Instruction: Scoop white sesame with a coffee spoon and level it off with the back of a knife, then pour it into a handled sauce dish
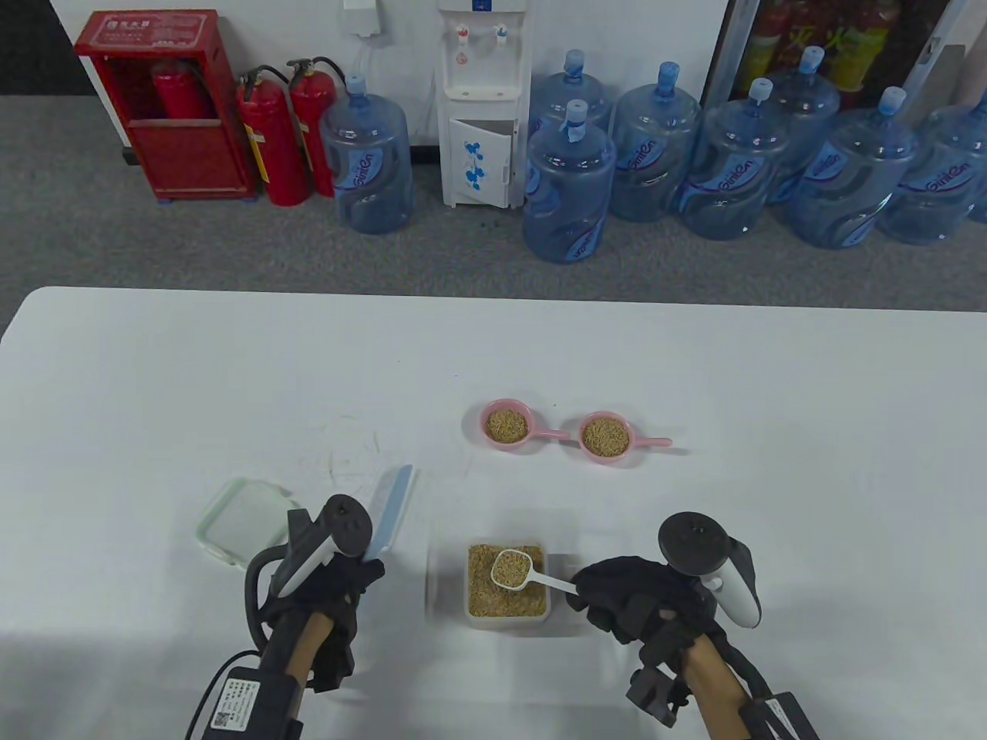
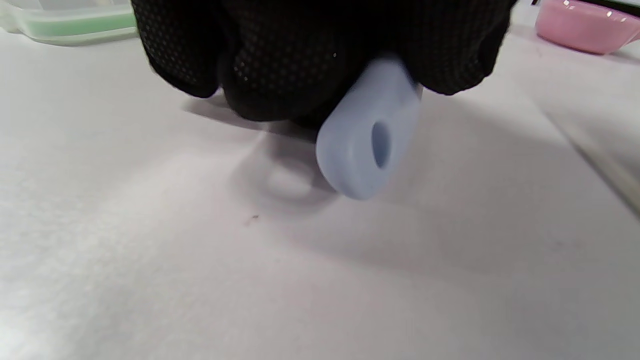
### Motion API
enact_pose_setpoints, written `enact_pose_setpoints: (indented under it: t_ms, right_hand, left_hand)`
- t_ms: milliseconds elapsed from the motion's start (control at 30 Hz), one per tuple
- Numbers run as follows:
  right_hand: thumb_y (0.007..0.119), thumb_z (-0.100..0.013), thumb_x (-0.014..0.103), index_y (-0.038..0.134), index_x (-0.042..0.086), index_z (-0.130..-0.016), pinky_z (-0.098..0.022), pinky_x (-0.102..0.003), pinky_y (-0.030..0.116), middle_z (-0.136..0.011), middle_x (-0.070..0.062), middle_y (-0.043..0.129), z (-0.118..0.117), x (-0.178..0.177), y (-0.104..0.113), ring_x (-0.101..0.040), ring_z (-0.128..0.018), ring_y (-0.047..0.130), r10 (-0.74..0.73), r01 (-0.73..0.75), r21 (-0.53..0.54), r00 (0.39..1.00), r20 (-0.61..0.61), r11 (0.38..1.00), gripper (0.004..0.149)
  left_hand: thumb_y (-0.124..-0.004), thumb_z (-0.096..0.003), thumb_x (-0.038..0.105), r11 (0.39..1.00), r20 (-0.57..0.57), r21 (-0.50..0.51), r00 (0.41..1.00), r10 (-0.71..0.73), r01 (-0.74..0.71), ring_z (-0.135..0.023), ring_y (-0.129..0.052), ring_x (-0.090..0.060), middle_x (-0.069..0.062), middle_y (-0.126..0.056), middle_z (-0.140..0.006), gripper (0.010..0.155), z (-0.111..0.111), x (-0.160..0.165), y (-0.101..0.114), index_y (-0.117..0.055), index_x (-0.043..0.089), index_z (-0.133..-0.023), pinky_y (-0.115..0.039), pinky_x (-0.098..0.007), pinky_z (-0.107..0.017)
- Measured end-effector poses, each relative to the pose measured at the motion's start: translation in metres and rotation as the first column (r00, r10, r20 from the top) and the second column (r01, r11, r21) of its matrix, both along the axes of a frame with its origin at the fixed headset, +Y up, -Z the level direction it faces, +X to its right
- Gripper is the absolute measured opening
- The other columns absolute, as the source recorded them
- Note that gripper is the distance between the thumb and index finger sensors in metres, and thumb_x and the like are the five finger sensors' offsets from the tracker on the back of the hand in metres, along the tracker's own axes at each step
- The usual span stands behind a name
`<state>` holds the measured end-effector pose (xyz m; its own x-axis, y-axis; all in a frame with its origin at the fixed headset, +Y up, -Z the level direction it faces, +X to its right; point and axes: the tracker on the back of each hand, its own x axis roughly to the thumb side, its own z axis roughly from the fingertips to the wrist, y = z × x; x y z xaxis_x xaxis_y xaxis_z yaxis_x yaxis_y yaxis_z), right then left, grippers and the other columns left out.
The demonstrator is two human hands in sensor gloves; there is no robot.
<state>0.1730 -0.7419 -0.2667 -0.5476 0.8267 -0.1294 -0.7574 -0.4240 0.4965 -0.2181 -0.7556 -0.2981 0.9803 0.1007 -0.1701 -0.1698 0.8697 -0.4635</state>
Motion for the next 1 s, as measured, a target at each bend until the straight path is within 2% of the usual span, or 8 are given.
enact_pose_setpoints:
  t_ms: [200, 500, 633, 767, 900, 1000]
  right_hand:
    - [0.070, -0.060, 0.031, 0.090, 0.002, -0.087, -0.038, -0.041, 0.086, -0.049, -0.004, 0.098, 0.000, 0.000, 0.000, -0.007, -0.022, 0.090, 0.000, 0.000, 0.005, 1.000, -0.004, 1.000, 0.043]
    - [0.071, -0.060, 0.030, 0.090, 0.002, -0.087, -0.038, -0.041, 0.086, -0.049, -0.005, 0.098, 0.001, -0.001, 0.001, -0.007, -0.022, 0.090, 0.000, 0.000, 0.008, 1.000, -0.002, 1.000, 0.044]
    - [0.071, -0.060, 0.030, 0.090, 0.002, -0.086, -0.038, -0.041, 0.086, -0.049, -0.005, 0.098, 0.001, -0.001, 0.002, -0.007, -0.022, 0.090, -0.010, 0.010, 0.014, 1.000, 0.002, 1.000, 0.043]
    - [0.071, -0.060, 0.030, 0.090, 0.002, -0.086, -0.038, -0.041, 0.086, -0.049, -0.005, 0.098, 0.001, -0.001, 0.002, -0.007, -0.022, 0.090, -0.017, 0.017, 0.015, 1.000, 0.006, 1.000, 0.043]
    - [0.071, -0.060, 0.030, 0.090, 0.002, -0.086, -0.038, -0.041, 0.086, -0.049, -0.005, 0.098, 0.001, 0.000, 0.002, -0.007, -0.022, 0.090, -0.031, 0.031, 0.014, 0.999, 0.008, 0.999, 0.043]
    - [0.071, -0.060, 0.030, 0.090, 0.002, -0.086, -0.038, -0.041, 0.086, -0.049, -0.005, 0.098, 0.001, 0.000, 0.002, -0.007, -0.022, 0.090, -0.035, 0.034, 0.015, 0.999, 0.009, 0.999, 0.043]
  left_hand:
    - [-0.080, -0.0537, 0.047, 1.000, -0.042, 0.002, 0.999, -0.021, 0.021, -0.046, -0.099, -0.014, -0.002, -0.093, -0.072, 0.045, 0.000, 0.001, 0.001, -0.080, 0.021, -0.090, -0.078, -0.048, -0.065]
    - [-0.080, -0.0515, 0.051, 0.973, -0.041, -0.004, 0.972, -0.231, 0.231, -0.044, -0.099, -0.015, -0.001, -0.095, -0.069, 0.045, 0.000, 0.010, 0.001, -0.082, 0.022, -0.085, -0.078, -0.048, -0.065]
    - [-0.079, -0.0500, 0.055, 0.962, -0.033, 0.017, 0.962, -0.272, 0.273, -0.044, -0.099, -0.015, 0.000, -0.095, -0.069, 0.047, 0.002, 0.013, 0.001, -0.083, 0.022, -0.084, -0.078, -0.048, -0.065]
    - [-0.074, -0.0488, 0.061, 0.952, -0.024, 0.036, 0.953, -0.303, 0.304, -0.047, -0.099, -0.016, -0.002, -0.094, -0.072, 0.056, 0.004, 0.016, 0.003, -0.081, 0.021, -0.088, -0.077, -0.048, -0.065]
    - [-0.071, -0.0502, 0.062, 0.956, -0.035, 0.170, 0.971, -0.235, 0.238, -0.052, -0.099, -0.017, -0.003, -0.093, -0.077, 0.060, 0.010, 0.016, 0.019, -0.079, 0.019, -0.091, -0.075, -0.049, -0.067]
    - [-0.068, -0.0514, 0.061, 0.935, -0.019, 0.316, 0.987, -0.161, 0.159, -0.064, -0.099, -0.021, -0.005, -0.089, -0.088, 0.063, 0.017, 0.016, 0.032, -0.074, 0.019, -0.099, -0.072, -0.052, -0.071]
